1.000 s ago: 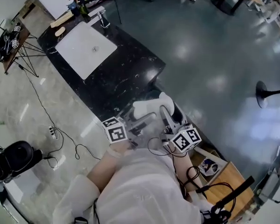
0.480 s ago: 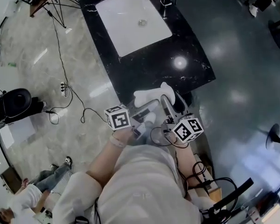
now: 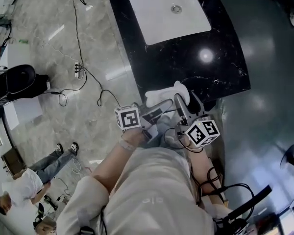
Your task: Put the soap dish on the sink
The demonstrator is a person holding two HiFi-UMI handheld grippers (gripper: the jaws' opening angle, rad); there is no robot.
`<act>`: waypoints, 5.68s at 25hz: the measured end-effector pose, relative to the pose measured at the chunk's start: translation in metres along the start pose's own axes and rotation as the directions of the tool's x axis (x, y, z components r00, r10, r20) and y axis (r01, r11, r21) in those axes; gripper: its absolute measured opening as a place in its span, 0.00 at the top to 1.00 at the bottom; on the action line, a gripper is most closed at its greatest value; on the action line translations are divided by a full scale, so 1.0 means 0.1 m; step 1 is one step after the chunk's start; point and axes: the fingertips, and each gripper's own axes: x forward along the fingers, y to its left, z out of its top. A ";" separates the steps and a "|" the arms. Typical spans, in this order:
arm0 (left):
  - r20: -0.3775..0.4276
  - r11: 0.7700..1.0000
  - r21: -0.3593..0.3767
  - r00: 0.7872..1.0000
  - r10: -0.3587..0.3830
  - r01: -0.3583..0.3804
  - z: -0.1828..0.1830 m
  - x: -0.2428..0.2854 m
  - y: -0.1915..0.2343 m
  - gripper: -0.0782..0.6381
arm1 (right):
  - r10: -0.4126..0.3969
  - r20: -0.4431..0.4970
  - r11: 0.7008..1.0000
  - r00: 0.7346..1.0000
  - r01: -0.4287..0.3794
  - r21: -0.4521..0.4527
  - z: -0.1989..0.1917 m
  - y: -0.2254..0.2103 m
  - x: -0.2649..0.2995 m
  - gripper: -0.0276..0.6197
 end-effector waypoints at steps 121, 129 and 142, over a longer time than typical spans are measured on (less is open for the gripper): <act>-0.781 0.725 -0.508 0.106 -0.615 0.465 -5.59 -0.09 -3.93 0.88 | -0.590 0.807 0.655 0.013 0.591 0.470 -0.54 0.97 -7.26 0.82; -0.776 0.721 -0.506 0.115 -0.620 0.473 -5.54 -0.08 -3.95 0.88 | -0.586 0.810 0.690 0.038 0.547 0.473 -0.49 0.88 -7.27 0.82; -0.774 0.729 -0.536 0.098 -0.626 0.426 -5.49 -0.11 -3.94 0.88 | -0.576 0.815 0.717 0.067 0.521 0.464 -0.41 0.85 -7.21 0.82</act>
